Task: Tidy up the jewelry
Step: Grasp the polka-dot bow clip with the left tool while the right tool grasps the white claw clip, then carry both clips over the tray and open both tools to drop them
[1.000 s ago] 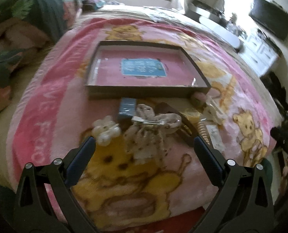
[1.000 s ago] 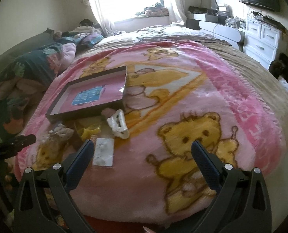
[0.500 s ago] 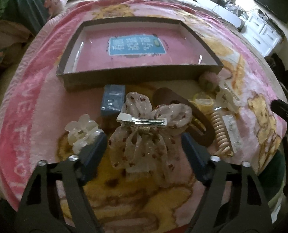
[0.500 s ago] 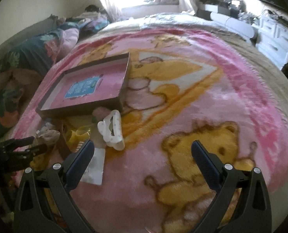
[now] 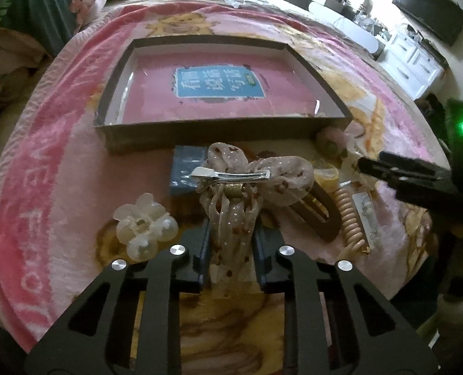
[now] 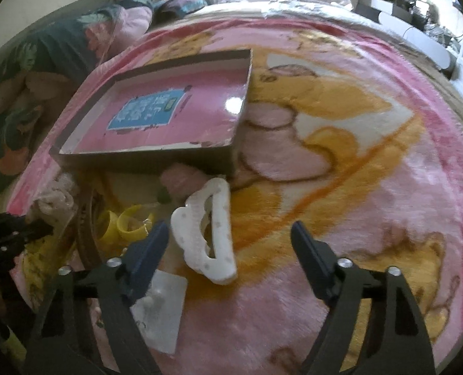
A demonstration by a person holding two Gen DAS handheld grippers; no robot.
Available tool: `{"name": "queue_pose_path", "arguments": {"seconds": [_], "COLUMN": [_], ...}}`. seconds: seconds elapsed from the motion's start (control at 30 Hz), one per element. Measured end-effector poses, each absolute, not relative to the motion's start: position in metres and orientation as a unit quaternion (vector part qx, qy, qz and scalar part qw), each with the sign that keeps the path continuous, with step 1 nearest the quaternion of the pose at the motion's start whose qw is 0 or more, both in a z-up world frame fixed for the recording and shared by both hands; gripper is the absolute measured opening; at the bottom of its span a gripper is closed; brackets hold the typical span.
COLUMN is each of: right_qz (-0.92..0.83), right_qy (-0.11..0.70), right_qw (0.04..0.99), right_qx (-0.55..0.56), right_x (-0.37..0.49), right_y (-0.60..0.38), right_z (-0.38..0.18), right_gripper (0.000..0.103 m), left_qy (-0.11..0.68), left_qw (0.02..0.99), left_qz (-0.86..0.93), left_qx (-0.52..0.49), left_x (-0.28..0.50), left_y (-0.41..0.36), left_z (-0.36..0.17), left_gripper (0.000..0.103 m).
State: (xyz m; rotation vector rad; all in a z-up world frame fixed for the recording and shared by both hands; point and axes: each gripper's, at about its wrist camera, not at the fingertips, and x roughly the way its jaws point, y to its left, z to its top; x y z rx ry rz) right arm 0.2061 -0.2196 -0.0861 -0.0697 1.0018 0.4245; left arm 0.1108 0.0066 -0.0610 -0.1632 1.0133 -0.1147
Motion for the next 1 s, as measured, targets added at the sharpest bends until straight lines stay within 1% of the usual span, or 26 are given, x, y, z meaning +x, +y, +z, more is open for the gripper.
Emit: {"name": "queue_pose_path", "arguments": {"seconds": [0.03,0.07,0.13,0.2,0.53,0.77,1.0], "right_qz": [0.204,0.206,0.216,0.221,0.194,0.170,0.174], "right_qy": [0.479,0.481,0.479,0.475,0.451,0.416,0.388], "right_qw": [0.853,0.851,0.850,0.851,0.871,0.893,0.905], "right_qx": [-0.035,-0.035,-0.033,-0.033,0.002,0.023,0.015], "right_x": [0.207,0.206,0.205,0.202,0.180,0.173,0.185], "right_y": [-0.218,-0.217,-0.214,-0.214,-0.248,-0.274,-0.269], "right_z": [-0.088,-0.090,-0.091,-0.091,-0.072,-0.038,-0.006], "right_gripper": [0.062,0.059,0.043,0.036,0.035,0.035,0.035], "left_qy": [0.481,0.479,0.474,0.470,0.450,0.435,0.412], "left_qw": [0.871,0.872,0.875,0.877,0.888,0.894,0.905], "left_qz": [-0.055,-0.054,-0.053,-0.051,-0.036,-0.022,-0.008], "left_qx": [-0.081,-0.082,-0.083,-0.084,-0.093,-0.099,-0.105], "left_x": [0.110,0.109,0.108,0.108,0.109,0.120,0.138], "left_y": [0.009,0.010,0.014,0.018,0.043,0.064,0.084], "left_z": [-0.059,-0.057,-0.052,-0.047,-0.026,-0.014,0.004], "left_gripper": [0.014,0.014,0.014,0.014,0.014,0.014,0.014]}}
